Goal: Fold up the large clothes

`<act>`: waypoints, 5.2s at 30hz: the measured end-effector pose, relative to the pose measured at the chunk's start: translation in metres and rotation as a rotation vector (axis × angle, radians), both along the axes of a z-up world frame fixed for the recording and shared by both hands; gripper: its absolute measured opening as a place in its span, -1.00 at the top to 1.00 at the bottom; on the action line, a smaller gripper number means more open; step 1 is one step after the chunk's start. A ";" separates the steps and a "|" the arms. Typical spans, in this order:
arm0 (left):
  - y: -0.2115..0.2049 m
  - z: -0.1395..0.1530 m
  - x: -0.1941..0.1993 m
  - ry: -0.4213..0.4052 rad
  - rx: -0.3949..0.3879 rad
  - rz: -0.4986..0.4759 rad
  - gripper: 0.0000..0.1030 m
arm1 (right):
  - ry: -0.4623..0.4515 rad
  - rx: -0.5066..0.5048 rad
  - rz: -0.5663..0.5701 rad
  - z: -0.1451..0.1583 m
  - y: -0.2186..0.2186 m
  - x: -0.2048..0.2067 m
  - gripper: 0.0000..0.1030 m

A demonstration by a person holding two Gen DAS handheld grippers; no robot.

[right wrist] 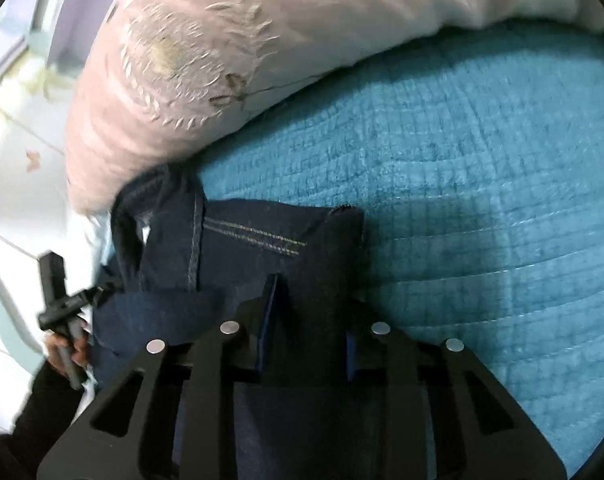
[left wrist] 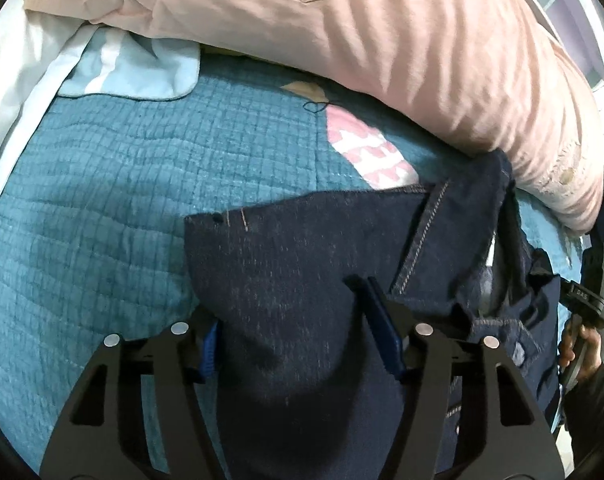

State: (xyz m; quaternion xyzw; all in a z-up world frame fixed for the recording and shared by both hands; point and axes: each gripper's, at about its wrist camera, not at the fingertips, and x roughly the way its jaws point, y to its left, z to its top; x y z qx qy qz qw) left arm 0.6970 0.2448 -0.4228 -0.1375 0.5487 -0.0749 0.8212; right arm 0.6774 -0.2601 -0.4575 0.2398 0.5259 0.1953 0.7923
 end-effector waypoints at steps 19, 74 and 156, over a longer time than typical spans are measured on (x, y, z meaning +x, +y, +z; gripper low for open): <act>-0.013 0.096 -0.039 -0.235 0.080 -0.129 0.71 | -0.274 -0.104 0.085 0.114 0.031 -0.029 0.86; -0.017 0.057 -0.328 -0.093 -0.011 -0.086 0.21 | -0.155 -0.353 0.086 0.105 0.039 -0.315 0.58; -0.012 0.060 -0.227 0.021 0.105 0.106 -0.68 | 0.096 -0.336 0.090 0.031 0.226 -0.211 1.00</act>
